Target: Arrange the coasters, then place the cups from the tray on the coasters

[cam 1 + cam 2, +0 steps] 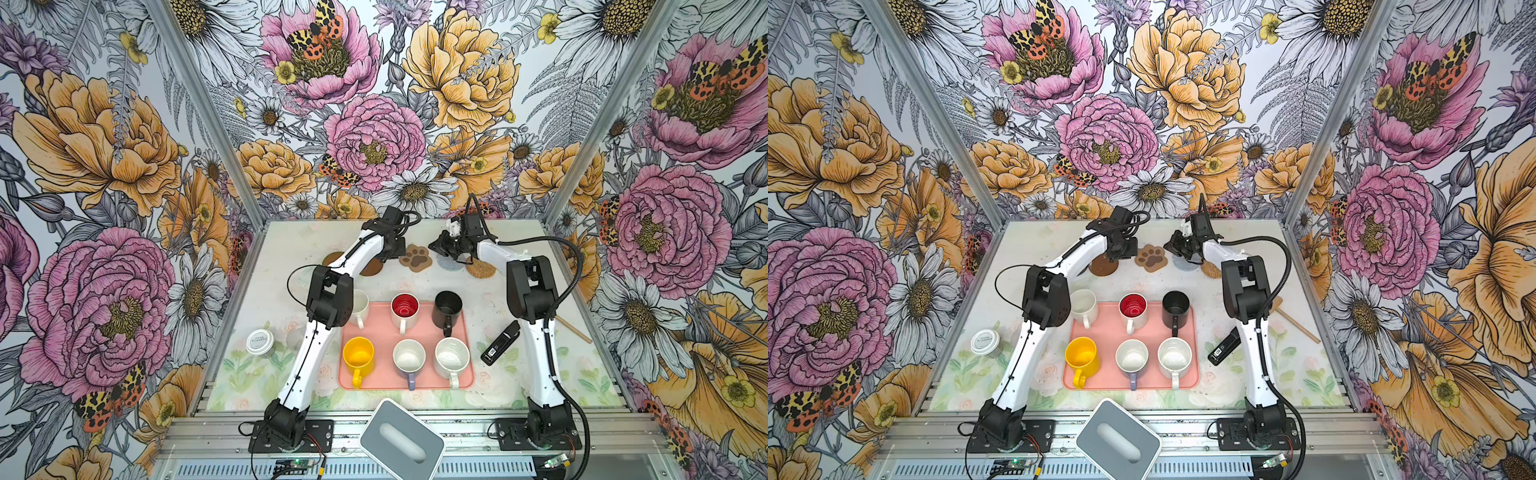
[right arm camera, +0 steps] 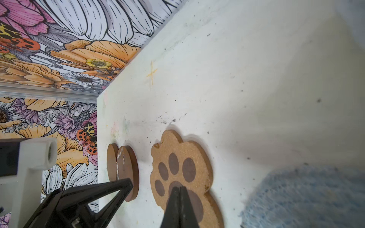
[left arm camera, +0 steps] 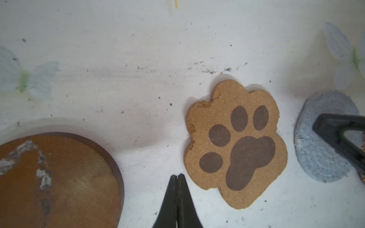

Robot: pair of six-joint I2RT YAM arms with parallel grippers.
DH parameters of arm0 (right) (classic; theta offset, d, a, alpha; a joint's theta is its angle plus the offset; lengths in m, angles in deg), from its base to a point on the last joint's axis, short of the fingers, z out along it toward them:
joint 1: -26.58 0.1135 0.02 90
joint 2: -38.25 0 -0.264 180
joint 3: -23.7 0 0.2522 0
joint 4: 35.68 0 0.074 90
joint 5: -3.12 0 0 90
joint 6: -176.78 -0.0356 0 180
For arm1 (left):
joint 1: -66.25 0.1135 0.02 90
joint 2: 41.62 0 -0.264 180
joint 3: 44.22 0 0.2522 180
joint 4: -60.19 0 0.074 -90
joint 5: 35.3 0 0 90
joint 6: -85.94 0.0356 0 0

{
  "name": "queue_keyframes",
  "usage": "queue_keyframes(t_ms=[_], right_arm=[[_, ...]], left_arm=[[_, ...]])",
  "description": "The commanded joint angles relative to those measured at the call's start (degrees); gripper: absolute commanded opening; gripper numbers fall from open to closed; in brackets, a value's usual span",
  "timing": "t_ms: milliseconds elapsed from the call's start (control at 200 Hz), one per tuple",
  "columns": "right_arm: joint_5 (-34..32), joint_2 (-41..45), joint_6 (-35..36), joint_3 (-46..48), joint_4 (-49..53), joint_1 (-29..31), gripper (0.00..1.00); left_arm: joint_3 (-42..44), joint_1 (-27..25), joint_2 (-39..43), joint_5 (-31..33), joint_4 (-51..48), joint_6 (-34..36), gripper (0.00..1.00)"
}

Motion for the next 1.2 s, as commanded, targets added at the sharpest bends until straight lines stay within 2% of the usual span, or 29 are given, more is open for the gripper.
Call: queue_keyframes(t_ms=[0, 460, 1196], right_arm=[[-2.45, -2.61, 1.36, -2.34, 2.22, 0.41, 0.0], [-3.78, -5.38, 2.01, -4.71, 5.03, 1.02, 0.0], [-2.18, -4.6, 2.77, 0.37, 6.09, 4.78, 0.0]], left_arm=[[1.43, 0.29, 2.15, -1.31, 1.93, -1.12, 0.0], [1.87, 0.63, 0.61, -2.17, 2.49, -1.65, 0.0], [4.25, 0.57, 2.2, -0.82, 2.5, -1.04, 0.0]])
